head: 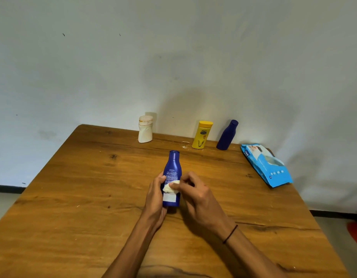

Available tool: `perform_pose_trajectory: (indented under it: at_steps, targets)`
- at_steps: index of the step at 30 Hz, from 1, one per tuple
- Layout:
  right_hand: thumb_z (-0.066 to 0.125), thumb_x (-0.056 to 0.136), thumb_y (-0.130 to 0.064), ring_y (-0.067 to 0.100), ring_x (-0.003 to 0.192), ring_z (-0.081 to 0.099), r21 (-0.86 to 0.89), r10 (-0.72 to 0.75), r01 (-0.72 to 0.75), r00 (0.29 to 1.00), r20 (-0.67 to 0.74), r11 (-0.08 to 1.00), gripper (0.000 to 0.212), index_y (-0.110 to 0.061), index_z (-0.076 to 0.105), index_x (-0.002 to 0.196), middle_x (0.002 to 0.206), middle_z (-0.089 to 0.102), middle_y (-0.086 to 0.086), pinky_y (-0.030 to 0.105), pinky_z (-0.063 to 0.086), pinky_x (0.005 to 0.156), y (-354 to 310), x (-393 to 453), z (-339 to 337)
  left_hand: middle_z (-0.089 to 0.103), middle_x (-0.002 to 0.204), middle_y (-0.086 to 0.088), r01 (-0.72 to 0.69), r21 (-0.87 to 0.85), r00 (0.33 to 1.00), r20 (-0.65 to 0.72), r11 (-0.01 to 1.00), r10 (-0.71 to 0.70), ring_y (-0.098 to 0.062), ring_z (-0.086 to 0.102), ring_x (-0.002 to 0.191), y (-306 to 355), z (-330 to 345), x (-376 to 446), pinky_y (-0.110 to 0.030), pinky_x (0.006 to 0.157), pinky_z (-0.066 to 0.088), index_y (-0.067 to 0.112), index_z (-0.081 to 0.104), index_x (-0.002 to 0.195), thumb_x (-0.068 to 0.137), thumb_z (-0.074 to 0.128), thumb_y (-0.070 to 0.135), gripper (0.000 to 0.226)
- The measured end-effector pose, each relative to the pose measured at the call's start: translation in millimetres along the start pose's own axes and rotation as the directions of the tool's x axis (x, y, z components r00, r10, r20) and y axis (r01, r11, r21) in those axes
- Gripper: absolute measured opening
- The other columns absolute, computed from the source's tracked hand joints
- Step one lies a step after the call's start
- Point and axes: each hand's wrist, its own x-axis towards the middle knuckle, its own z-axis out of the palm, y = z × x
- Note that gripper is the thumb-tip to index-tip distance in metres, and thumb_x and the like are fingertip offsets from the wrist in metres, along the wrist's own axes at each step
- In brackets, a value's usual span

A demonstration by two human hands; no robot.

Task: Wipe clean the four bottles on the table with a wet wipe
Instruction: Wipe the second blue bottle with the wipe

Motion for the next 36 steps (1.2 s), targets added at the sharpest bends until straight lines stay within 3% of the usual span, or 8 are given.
perform_pose_trajectory:
  at_steps: [6,9,12,16,21,27,31,36]
  targets:
    - [0.058,0.099,0.004,0.009,0.099,0.059,0.177,0.255,-0.211,0.923,-0.289,0.961,0.032,-0.016,0.072,0.119,0.106,0.054,-0.005,0.026,0.055,0.080,1,34,10,0.071,0.113,-0.019,0.043,-0.076,0.995,0.092,0.996,-0.036,-0.021,0.070,0.096,1,2,-2,-0.036,0.088,0.054,0.004,0.063,0.132,0.098,0.050,0.026,0.042]
    - [0.057,0.101,0.004,0.010,0.099,0.062,0.259,0.356,-0.282,0.882,-0.308,0.924,0.029,-0.016,0.073,0.114,0.106,0.057,-0.008,0.022,0.054,0.080,-2,40,15,0.072,0.118,-0.020,0.045,-0.088,0.994,0.100,0.995,-0.037,-0.024,0.071,0.101,-2,3,-3,-0.040,0.092,0.055,0.005,0.060,0.138,0.096,0.055,0.031,0.049]
    - [0.056,0.100,0.005,0.013,0.102,0.061,0.288,0.302,-0.236,0.929,-0.212,0.928,0.032,-0.017,0.073,0.116,0.108,0.056,-0.006,0.024,0.055,0.083,-12,26,19,0.073,0.115,-0.018,0.020,-0.149,0.998,0.059,0.989,-0.012,-0.022,0.073,0.096,-1,1,-3,-0.038,0.079,0.062,0.010,0.057,0.144,0.096,0.059,0.036,0.054]
    - [0.057,0.098,0.009,0.016,0.101,0.061,0.291,0.153,-0.119,0.983,-0.100,0.949,0.035,-0.015,0.074,0.116,0.107,0.056,-0.001,0.038,0.057,0.079,-23,0,23,0.071,0.098,-0.010,-0.048,-0.202,0.999,-0.015,0.978,0.046,-0.017,0.071,0.075,6,-3,0,-0.032,0.060,0.060,0.018,0.050,0.152,0.090,0.063,0.036,0.065]
    - [0.057,0.099,0.008,0.014,0.103,0.061,0.277,0.118,-0.093,0.990,-0.076,0.956,0.033,-0.015,0.074,0.115,0.109,0.058,0.001,0.042,0.056,0.080,-23,-10,21,0.070,0.093,-0.011,-0.040,-0.188,0.999,0.013,0.981,0.044,-0.016,0.070,0.075,5,-2,-1,-0.029,0.059,0.060,0.019,0.049,0.153,0.096,0.059,0.033,0.060]
    - [0.056,0.100,0.000,0.004,0.103,0.055,0.162,0.150,-0.111,0.957,-0.249,0.980,0.035,-0.016,0.071,0.128,0.113,0.053,0.001,0.020,0.053,0.080,-17,15,19,0.074,0.123,-0.017,-0.049,-0.019,0.989,0.138,0.999,0.051,-0.027,0.074,0.104,5,4,-8,-0.037,0.078,0.064,0.024,0.056,0.146,0.103,0.052,0.033,0.044]
    - [0.060,0.097,0.008,0.002,0.103,0.056,0.200,0.279,-0.221,0.898,-0.340,0.955,0.037,-0.014,0.073,0.124,0.111,0.054,-0.001,0.013,0.050,0.083,-9,37,19,0.074,0.101,-0.008,-0.085,0.151,0.984,0.166,0.985,0.060,-0.017,0.070,0.082,7,7,-14,-0.031,0.063,0.057,0.028,0.053,0.148,0.098,0.050,0.047,0.054]
    - [0.060,0.099,0.003,0.008,0.103,0.059,0.258,0.353,-0.267,0.852,-0.386,0.928,0.034,-0.019,0.073,0.122,0.110,0.055,-0.003,0.019,0.054,0.083,-10,40,25,0.067,0.099,-0.015,-0.149,0.364,0.950,0.310,0.919,0.032,-0.011,0.065,0.073,6,3,-17,-0.028,0.059,0.052,0.034,0.052,0.148,0.090,0.047,0.081,0.075]
